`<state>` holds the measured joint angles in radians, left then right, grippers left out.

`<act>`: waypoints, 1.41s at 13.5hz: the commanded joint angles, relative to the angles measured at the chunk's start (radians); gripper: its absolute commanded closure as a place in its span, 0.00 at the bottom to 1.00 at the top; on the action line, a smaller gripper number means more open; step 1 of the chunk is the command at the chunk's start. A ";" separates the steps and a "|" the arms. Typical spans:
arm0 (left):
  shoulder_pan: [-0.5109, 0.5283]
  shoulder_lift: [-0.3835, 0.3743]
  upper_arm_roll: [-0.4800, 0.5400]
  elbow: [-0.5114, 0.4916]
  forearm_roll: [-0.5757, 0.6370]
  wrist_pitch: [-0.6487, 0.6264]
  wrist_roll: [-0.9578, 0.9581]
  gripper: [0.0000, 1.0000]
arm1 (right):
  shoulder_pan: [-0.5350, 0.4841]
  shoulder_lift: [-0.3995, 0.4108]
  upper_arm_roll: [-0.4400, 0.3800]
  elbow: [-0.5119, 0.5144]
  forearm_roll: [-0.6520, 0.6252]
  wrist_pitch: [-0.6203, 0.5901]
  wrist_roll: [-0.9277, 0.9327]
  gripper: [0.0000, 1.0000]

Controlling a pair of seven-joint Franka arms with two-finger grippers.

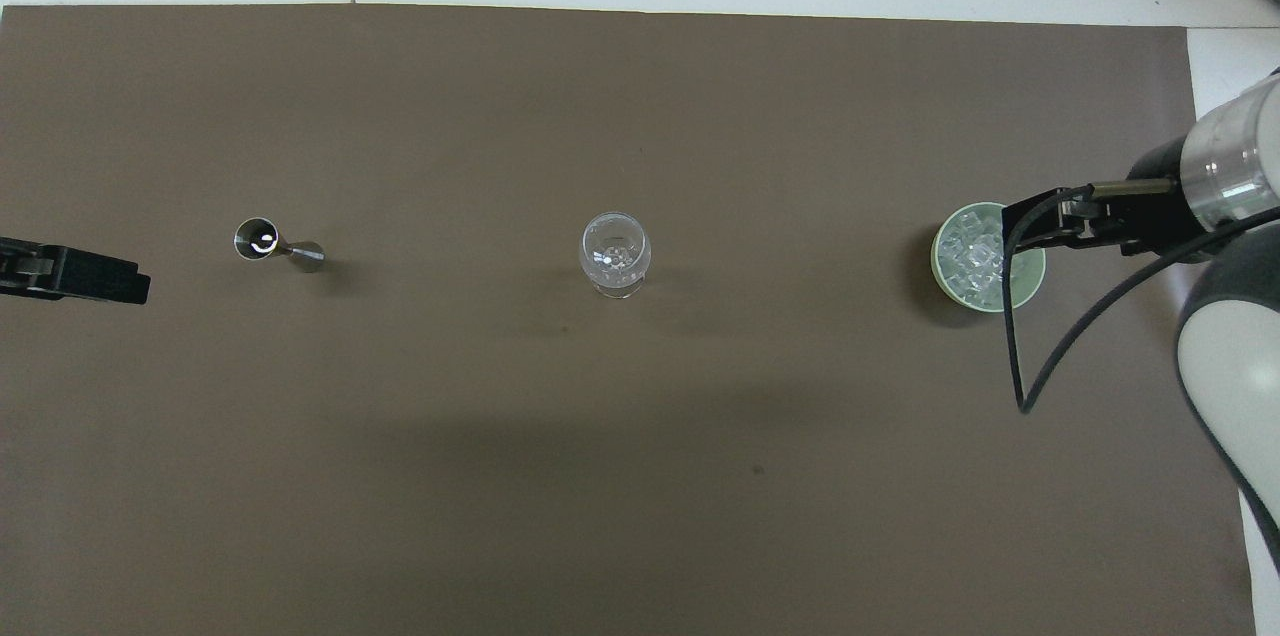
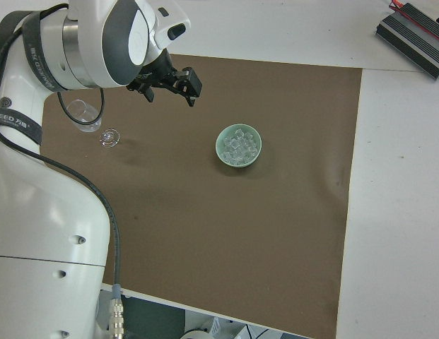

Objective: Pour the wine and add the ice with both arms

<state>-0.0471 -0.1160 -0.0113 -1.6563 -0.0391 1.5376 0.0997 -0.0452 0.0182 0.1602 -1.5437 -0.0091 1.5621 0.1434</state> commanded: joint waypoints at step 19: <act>0.102 -0.051 0.022 -0.160 -0.067 0.035 -0.236 0.00 | -0.012 -0.024 0.002 -0.027 0.023 0.004 -0.024 0.00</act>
<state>0.0233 -0.1455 0.0136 -1.7689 -0.0835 1.5556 -0.0967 -0.0452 0.0182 0.1602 -1.5439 -0.0091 1.5621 0.1434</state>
